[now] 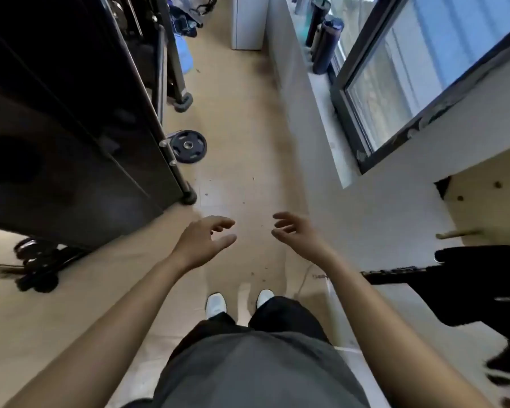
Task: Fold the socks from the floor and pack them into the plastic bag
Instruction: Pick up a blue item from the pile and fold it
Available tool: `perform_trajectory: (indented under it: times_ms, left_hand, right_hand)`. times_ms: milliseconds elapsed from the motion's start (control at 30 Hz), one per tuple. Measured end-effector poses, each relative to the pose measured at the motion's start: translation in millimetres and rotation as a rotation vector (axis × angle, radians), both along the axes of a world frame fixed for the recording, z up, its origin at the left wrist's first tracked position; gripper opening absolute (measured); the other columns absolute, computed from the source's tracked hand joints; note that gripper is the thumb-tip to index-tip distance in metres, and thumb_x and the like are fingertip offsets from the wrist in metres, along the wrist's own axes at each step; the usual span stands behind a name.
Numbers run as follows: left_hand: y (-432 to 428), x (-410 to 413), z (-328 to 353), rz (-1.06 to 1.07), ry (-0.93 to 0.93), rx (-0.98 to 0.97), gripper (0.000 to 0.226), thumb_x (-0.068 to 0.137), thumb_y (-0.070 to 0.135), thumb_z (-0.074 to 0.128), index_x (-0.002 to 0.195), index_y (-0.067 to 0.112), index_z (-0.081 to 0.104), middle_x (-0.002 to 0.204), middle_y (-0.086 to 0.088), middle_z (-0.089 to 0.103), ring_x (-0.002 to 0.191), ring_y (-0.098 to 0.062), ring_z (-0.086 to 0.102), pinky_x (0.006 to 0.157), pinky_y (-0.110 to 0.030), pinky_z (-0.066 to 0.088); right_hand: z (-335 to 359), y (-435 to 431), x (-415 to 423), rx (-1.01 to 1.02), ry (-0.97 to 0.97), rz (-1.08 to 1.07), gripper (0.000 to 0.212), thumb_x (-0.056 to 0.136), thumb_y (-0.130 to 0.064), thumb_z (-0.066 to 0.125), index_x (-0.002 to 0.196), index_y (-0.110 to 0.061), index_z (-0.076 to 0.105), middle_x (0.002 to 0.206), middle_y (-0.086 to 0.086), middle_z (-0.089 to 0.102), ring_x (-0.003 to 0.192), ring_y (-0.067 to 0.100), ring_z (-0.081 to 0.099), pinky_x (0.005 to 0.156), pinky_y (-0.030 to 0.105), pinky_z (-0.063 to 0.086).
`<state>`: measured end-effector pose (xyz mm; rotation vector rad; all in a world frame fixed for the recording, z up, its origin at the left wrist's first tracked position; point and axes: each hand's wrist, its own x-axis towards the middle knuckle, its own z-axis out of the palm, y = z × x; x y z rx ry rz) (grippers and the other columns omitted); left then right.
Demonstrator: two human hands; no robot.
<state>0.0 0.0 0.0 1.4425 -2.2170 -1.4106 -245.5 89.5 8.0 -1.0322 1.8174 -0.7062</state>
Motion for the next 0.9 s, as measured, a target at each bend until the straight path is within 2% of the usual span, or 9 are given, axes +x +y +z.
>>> perform_trajectory:
  times_ms: [100,233,333,400,467,533,633,733,900]
  left_hand:
    - [-1,1,-17,-0.072,-0.12,0.061,0.048,0.076,0.057,0.06,0.117,0.036,0.07,0.111,0.02,0.07,0.103,-0.002,0.064,0.095,-0.036,0.051]
    - [-13,-13,-30,-0.067,-0.153,0.158,0.051,0.071,0.063,0.056,0.113,0.038,0.071,0.107,0.022,0.07,0.1,0.002,0.064,0.094,-0.035,0.052]
    - [-42,-38,-39,-0.044,-0.154,0.188,0.046,0.071,0.061,0.059,0.109,0.039,0.072,0.104,0.023,0.071,0.097,0.003,0.065,0.093,-0.035,0.054]
    - [-66,-62,-41,-0.025,-0.137,0.192,0.038,0.074,0.056,0.064,0.107,0.037,0.073,0.1,0.021,0.072,0.095,0.001,0.067,0.091,-0.035,0.055]
    - [-91,-86,-42,0.009,-0.122,0.197,0.021,0.083,0.041,0.072,0.104,0.035,0.074,0.097,0.017,0.073,0.092,-0.003,0.068,0.09,-0.036,0.056]
    - [-118,-110,-44,0.052,-0.111,0.198,0.014,0.088,0.03,0.074,0.099,0.037,0.073,0.096,0.015,0.074,0.091,-0.006,0.068,0.09,-0.036,0.056]
    - [-155,-141,-39,0.068,-0.1,0.19,0.014,0.089,0.029,0.073,0.099,0.039,0.071,0.097,0.015,0.073,0.092,-0.005,0.067,0.088,-0.03,0.056]
    - [-188,-165,-28,0.101,-0.092,0.193,0.015,0.091,0.026,0.072,0.103,0.035,0.071,0.098,0.015,0.073,0.092,-0.001,0.066,0.082,-0.018,0.051]
    - [-245,-185,-31,0.171,-0.064,0.22,0.025,0.089,0.02,0.073,0.109,0.034,0.069,0.098,0.01,0.073,0.094,-0.006,0.067,0.089,-0.027,0.054]
  right_hand:
    - [-9,8,4,0.102,0.042,0.013,0.038,0.089,-0.019,0.072,0.126,-0.015,0.063,0.108,0.005,0.066,0.09,0.016,0.063,0.065,0.007,0.048]
    - [-26,6,-14,0.162,0.023,-0.024,0.037,0.089,-0.023,0.071,0.125,-0.02,0.063,0.105,-0.001,0.066,0.091,0.01,0.065,0.076,0.016,0.051]
    - [-39,-13,-40,0.182,0.016,-0.07,0.034,0.088,-0.024,0.071,0.122,-0.025,0.064,0.104,-0.003,0.066,0.089,0.006,0.064,0.074,0.016,0.05]
    - [-47,-34,-61,0.181,0.016,-0.084,0.034,0.088,-0.024,0.07,0.122,-0.025,0.065,0.103,-0.004,0.067,0.088,0.005,0.064,0.073,0.016,0.049]
    - [-53,-59,-84,0.183,0.027,-0.083,0.034,0.088,-0.026,0.069,0.121,-0.025,0.065,0.102,-0.005,0.067,0.087,0.005,0.064,0.073,0.016,0.047]
    - [-60,-88,-107,0.185,0.041,-0.065,0.034,0.088,-0.027,0.068,0.122,-0.025,0.065,0.102,-0.005,0.067,0.088,0.008,0.064,0.074,0.018,0.046]
    - [-66,-132,-138,0.207,0.05,-0.019,0.035,0.089,-0.028,0.067,0.123,-0.024,0.064,0.102,-0.005,0.067,0.089,0.01,0.064,0.075,0.021,0.047]
    - [-67,-171,-161,0.213,0.051,0.012,0.036,0.088,-0.03,0.068,0.124,-0.023,0.064,0.102,-0.005,0.067,0.088,0.011,0.065,0.074,0.024,0.051]
    - [-64,-239,-192,0.203,0.056,0.035,0.037,0.089,-0.03,0.068,0.125,-0.024,0.062,0.101,-0.004,0.067,0.086,0.011,0.064,0.078,0.029,0.054]
